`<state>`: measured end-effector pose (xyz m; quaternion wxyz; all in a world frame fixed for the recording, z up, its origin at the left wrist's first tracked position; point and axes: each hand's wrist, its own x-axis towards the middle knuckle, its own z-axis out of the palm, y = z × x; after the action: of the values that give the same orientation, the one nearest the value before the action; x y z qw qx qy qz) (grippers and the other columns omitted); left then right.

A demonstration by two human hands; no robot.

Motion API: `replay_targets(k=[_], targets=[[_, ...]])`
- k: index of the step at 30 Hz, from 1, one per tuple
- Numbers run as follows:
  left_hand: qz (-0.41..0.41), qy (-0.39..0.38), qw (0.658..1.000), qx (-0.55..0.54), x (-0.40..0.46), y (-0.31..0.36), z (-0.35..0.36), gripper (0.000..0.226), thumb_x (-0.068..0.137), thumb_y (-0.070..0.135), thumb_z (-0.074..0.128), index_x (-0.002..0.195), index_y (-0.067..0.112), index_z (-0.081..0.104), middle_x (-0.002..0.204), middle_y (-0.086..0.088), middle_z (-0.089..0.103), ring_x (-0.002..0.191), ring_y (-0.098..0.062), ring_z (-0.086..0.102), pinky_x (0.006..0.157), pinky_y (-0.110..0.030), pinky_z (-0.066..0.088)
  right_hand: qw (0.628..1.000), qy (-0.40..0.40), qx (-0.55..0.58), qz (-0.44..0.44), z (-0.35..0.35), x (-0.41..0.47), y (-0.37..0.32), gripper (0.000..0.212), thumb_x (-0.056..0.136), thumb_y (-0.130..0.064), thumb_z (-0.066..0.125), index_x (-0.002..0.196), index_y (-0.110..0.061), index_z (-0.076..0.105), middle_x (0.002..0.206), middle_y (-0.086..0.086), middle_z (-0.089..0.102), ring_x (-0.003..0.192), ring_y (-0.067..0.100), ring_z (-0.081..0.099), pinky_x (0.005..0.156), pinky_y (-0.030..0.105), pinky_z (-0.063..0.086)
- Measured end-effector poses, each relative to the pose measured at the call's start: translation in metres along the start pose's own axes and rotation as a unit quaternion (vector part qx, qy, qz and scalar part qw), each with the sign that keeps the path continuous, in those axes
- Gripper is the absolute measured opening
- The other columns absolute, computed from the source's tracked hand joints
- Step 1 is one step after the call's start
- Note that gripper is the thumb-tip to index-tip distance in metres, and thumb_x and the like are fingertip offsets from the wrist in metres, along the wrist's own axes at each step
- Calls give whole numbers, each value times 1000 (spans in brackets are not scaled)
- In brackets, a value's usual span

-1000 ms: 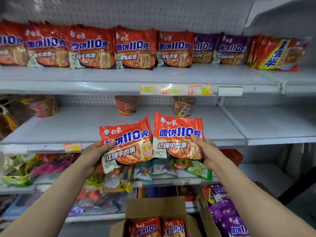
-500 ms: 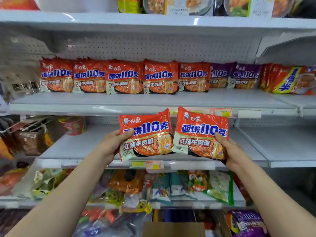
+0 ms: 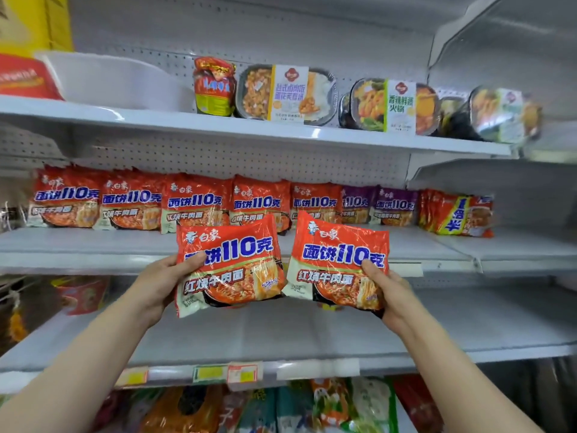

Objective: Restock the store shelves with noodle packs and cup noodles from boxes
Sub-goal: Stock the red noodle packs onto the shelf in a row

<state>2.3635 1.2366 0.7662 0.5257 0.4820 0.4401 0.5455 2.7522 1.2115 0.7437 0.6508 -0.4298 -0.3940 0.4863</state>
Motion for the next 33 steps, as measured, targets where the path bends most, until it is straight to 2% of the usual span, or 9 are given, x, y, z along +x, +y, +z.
replay_targets(k=[4, 10, 16, 19, 23, 27, 30, 31, 33], targets=[[5, 20, 1000, -4, 7, 6, 13, 58, 68, 36, 83, 117, 9, 68, 104, -14, 77, 97, -36, 73, 97, -54, 54, 1000, 13, 1, -12, -12, 25, -14, 63, 70, -31, 84, 126, -10, 64, 113, 14, 75, 104, 35, 72, 96, 56, 54], [5, 44, 999, 0, 22, 16, 42, 52, 70, 33, 82, 114, 8, 68, 102, -15, 77, 97, -37, 73, 95, -54, 55, 1000, 18, 0, -20, -19, 81, -46, 66, 65, -29, 88, 124, -10, 65, 110, 15, 75, 101, 35, 73, 92, 54, 57], [5, 65, 998, -4, 49, 21, 64, 52, 73, 28, 81, 116, 2, 67, 103, -20, 76, 98, -40, 73, 96, -54, 54, 999, 5, -22, -27, -17, 144, -69, 39, 76, -26, 85, 110, -15, 68, 100, 8, 78, 88, 27, 77, 75, 40, 60], [3, 73, 997, 1, 59, 20, 71, 53, 73, 30, 80, 116, 2, 66, 103, -21, 75, 98, -41, 72, 98, -56, 52, 999, 8, -25, -22, -18, 178, -69, 48, 69, -28, 88, 112, -16, 69, 103, 9, 78, 93, 28, 76, 84, 44, 60], [7, 97, 995, -7, 70, 19, 76, 56, 72, 31, 79, 117, 2, 66, 104, -21, 75, 100, -42, 71, 100, -58, 51, 1000, -1, -27, -13, -18, 221, -61, 79, 51, -34, 94, 122, -14, 66, 108, 10, 77, 100, 31, 74, 97, 54, 55], [9, 113, 993, -10, 74, 23, 75, 59, 69, 35, 82, 116, 2, 67, 104, -21, 75, 100, -43, 71, 101, -58, 50, 999, 10, -46, -3, -14, 261, -49, 79, 50, -35, 98, 120, -14, 65, 111, 8, 75, 102, 28, 72, 98, 50, 55], [7, 124, 992, -8, 77, 24, 73, 52, 75, 33, 78, 116, 3, 66, 104, -21, 75, 101, -43, 71, 102, -58, 49, 998, 3, -62, 0, -18, 313, -27, 116, 24, -57, 102, 125, -18, 62, 116, 5, 74, 106, 26, 71, 100, 49, 54], [6, 128, 992, -7, 78, 25, 72, 51, 77, 32, 76, 117, 2, 66, 104, -21, 75, 100, -43, 71, 101, -58, 50, 998, -5, -60, 5, -16, 324, -22, 115, 24, -59, 101, 125, -18, 63, 114, 4, 75, 104, 25, 72, 97, 46, 55], [6, 134, 991, -5, 79, 28, 71, 48, 79, 30, 75, 116, 1, 66, 103, -21, 75, 94, -41, 73, 95, -54, 53, 998, -15, -64, 14, -3, 319, -28, 91, 43, -51, 99, 120, -18, 66, 109, 3, 76, 98, 22, 72, 86, 36, 57]])
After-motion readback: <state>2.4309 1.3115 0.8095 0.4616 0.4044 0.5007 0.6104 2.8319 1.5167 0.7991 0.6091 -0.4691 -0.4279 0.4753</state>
